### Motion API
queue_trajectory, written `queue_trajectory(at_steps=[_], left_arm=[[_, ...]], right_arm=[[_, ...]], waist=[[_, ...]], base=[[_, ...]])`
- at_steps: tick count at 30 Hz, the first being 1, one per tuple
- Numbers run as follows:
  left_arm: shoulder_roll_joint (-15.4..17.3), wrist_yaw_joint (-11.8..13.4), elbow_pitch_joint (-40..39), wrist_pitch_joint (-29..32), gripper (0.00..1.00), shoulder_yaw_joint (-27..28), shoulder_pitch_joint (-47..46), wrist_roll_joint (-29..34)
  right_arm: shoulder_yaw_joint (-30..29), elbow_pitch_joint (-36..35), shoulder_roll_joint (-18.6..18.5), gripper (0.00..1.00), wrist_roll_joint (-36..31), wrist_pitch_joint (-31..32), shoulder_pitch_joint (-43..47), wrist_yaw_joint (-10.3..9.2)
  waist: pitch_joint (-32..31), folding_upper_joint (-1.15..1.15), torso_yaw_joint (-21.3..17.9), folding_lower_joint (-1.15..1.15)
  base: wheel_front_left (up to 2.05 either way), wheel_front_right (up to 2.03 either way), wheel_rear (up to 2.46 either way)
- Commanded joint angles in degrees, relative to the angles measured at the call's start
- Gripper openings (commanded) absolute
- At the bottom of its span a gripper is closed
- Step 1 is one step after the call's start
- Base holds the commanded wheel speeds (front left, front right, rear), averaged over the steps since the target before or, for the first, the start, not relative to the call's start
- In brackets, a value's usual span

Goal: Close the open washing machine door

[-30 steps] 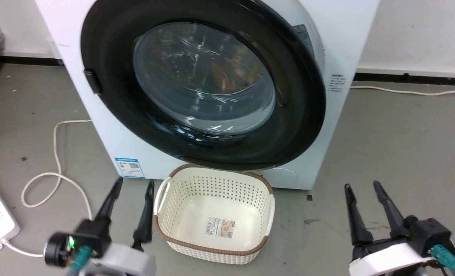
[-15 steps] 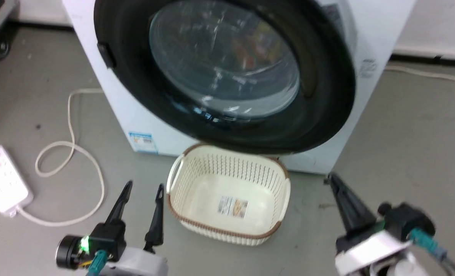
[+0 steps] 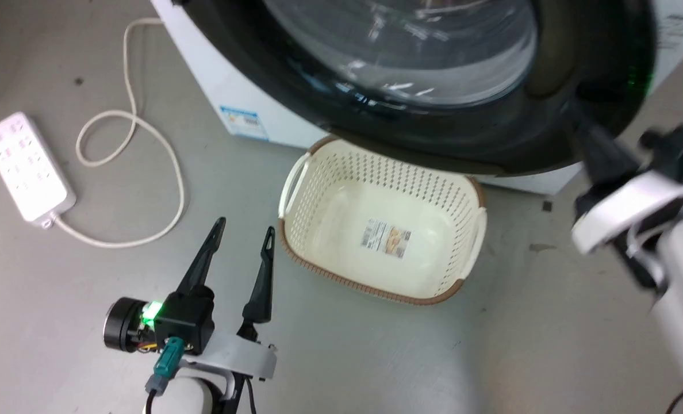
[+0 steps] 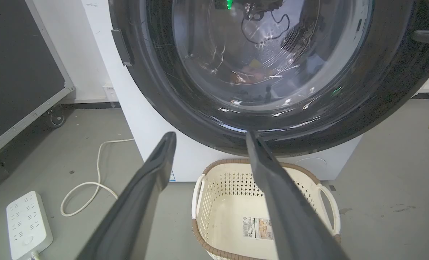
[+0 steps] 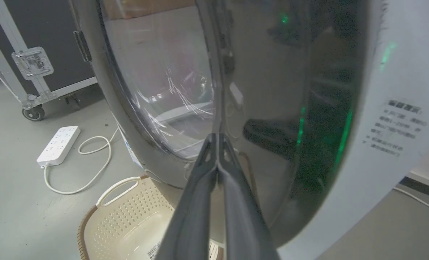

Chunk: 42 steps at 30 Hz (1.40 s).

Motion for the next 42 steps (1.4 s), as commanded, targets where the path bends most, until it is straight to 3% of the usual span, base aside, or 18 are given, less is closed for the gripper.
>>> queue_trajectory(at_steps=[1,7,15,25,26,27,32,36,42], left_arm=[[-0.13,-0.23,-0.09,-0.25,1.00,-0.19,-0.92,0.32],[-0.59,-0.40,-0.37,-0.25,1.00,-0.37,-2.12,0.46],[-0.97,-0.59,-0.64,-0.25,1.00,-0.31,-3.42,0.50],[-1.22,-0.60,0.05,-0.25,1.00,0.64,-2.67,0.25],[-1.23,-0.61,0.16,-0.25,1.00,0.91,-2.41,0.17],[-1.24,-0.65,0.31,-0.25,1.00,1.15,-2.10,0.08],[-0.87,-0.52,2.49,-0.25,1.00,1.74,-0.10,0.84],[-0.95,-0.69,4.84,-0.25,1.00,2.85,2.24,-0.68],[-0.83,-0.76,5.66,-0.25,1.00,4.19,4.71,-0.79]], right_arm=[[0.23,1.20,-0.77,0.00,1.11,0.24,-2.28,0.05],[1.17,8.83,-3.38,0.00,4.78,0.18,-11.36,0.05],[-0.76,17.65,-3.68,0.00,7.02,-1.06,-20.05,0.05],[0.38,21.21,-1.35,0.00,7.76,-2.51,-18.50,0.05],[0.26,20.09,-0.94,0.44,7.69,-2.53,-17.46,0.05],[0.08,19.23,-0.36,1.00,8.09,-2.54,-15.96,0.05],[-2.00,11.94,1.59,1.00,6.36,-2.56,-6.75,0.05],[-5.05,3.70,2.74,1.00,-1.28,-2.57,2.04,0.05],[-14.15,-7.16,9.75,1.00,-7.09,-2.57,16.58,0.05]], waist=[[1.73,0.00,1.28,-0.02],[3.28,0.00,1.69,-0.02],[4.78,0.00,1.70,-0.02],[0.31,0.00,0.13,-0.02],[-0.74,0.00,-0.28,-0.02],[-1.78,0.00,-0.64,-0.02],[-8.12,0.00,-2.88,-0.02],[-13.07,0.00,-5.06,-0.02],[-18.30,0.00,-7.50,-0.02]], base=[[0.00,0.00,0.00],[0.00,0.00,0.00],[0.00,0.00,0.00],[0.00,0.00,0.00],[0.00,0.00,0.00],[0.00,0.00,0.00],[0.00,0.00,0.00],[0.00,0.00,0.00],[0.00,0.00,0.00]])
